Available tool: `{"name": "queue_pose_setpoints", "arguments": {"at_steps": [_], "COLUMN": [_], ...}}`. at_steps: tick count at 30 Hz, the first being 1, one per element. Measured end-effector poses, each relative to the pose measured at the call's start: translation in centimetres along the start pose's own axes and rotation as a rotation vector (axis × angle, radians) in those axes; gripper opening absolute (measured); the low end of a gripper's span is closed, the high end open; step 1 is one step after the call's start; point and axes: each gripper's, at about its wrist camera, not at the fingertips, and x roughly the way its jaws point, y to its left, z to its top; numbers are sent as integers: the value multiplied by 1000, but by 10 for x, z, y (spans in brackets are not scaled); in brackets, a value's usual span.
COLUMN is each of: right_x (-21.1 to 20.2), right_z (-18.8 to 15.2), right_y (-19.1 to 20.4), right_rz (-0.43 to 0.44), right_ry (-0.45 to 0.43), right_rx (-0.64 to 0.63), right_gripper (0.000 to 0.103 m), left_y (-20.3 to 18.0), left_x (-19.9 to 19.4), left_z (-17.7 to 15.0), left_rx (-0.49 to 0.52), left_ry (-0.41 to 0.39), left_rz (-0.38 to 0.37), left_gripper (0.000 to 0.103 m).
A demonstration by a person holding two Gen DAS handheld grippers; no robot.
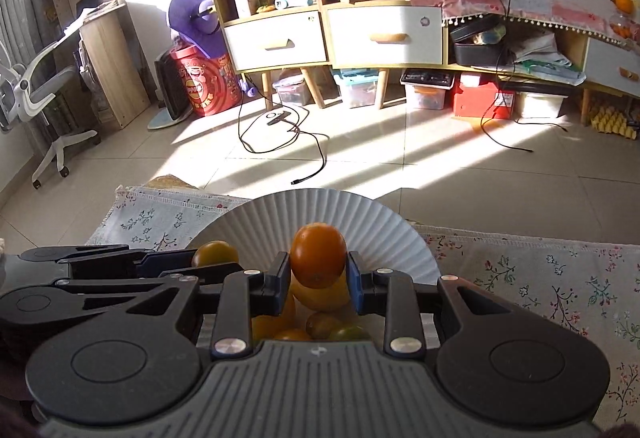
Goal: Organize fruits
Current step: 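Carry both tangerines into the white bowl and open both tools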
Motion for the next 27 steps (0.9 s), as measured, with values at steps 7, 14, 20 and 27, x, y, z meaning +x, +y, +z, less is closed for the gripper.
{"name": "queue_pose_setpoints", "arguments": {"at_steps": [7,14,20,27], "right_x": [27,47,52,57], "right_z": [12,20,20,25], "right_y": [6,8,14,16], "right_rz": [7,-3,-17,-27], "right_ry": [59,121,137,150], "right_rx": [15,36,15,-1], "right_gripper": [27,27,27,27], "left_y": [8,9,10,8], "left_x": [12,16,19,19], "left_z": [1,4,5,6], "left_rx": [-49,-37,-21,-4], "left_ry": [7,13,9,9], "left_rz": [-8,5,4,10], "left_gripper": [18,18,19,21]}}
